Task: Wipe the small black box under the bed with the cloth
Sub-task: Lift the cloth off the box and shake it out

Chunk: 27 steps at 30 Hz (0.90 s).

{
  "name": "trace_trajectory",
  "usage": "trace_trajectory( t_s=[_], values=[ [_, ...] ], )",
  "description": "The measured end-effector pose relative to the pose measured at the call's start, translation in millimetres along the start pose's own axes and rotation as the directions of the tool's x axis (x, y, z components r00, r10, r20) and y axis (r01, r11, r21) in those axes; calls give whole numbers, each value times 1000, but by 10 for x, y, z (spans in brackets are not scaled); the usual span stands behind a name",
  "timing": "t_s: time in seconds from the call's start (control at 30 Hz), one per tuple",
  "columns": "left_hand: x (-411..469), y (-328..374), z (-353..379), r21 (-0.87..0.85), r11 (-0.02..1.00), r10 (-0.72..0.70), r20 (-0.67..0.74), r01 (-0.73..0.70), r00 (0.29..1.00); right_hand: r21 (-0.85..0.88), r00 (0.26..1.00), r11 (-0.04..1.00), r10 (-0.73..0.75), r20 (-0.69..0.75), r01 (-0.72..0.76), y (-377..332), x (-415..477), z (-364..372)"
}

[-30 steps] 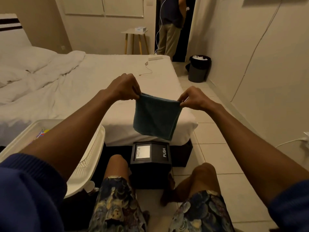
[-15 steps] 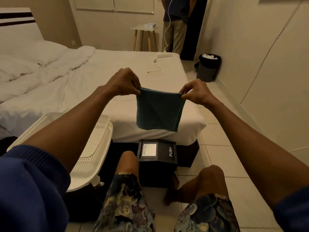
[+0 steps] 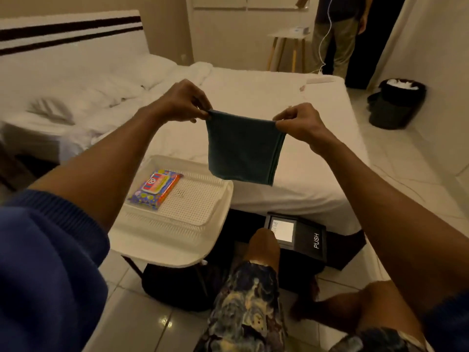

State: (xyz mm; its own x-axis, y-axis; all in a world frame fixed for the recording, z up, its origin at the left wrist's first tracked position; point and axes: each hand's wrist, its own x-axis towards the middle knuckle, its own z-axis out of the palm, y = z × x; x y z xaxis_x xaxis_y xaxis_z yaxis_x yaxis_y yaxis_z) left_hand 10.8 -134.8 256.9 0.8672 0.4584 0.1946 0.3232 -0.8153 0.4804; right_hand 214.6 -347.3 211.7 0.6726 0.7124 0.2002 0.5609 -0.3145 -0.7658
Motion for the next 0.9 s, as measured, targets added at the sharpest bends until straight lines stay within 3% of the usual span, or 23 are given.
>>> trace_trajectory(
  t_s=[0.13,0.23,0.57,0.7,0.9],
  values=[
    [-207,-305,-328,-56,991,-128,-81,124,988,187,997,982,-20,68,7,-396,96,368],
    [-396,-578,-468,-119,970,-226,-134,211,965,233,992,972,-57,116,29,-628,113,684],
    [-720,-1523,-318,-390,857,-351,36,336,936,256,903,960,-6,429,-115,-533,94,1445],
    [-609,-1879,345,-392,816,-448,40,426,893,110,873,980,96,479,-168,-231,222,1842],
    [-274,-2434,1273,-419,775,-536,-42,473,843,-302,865,952,187,465,-44,211,466,2397]
  ],
)
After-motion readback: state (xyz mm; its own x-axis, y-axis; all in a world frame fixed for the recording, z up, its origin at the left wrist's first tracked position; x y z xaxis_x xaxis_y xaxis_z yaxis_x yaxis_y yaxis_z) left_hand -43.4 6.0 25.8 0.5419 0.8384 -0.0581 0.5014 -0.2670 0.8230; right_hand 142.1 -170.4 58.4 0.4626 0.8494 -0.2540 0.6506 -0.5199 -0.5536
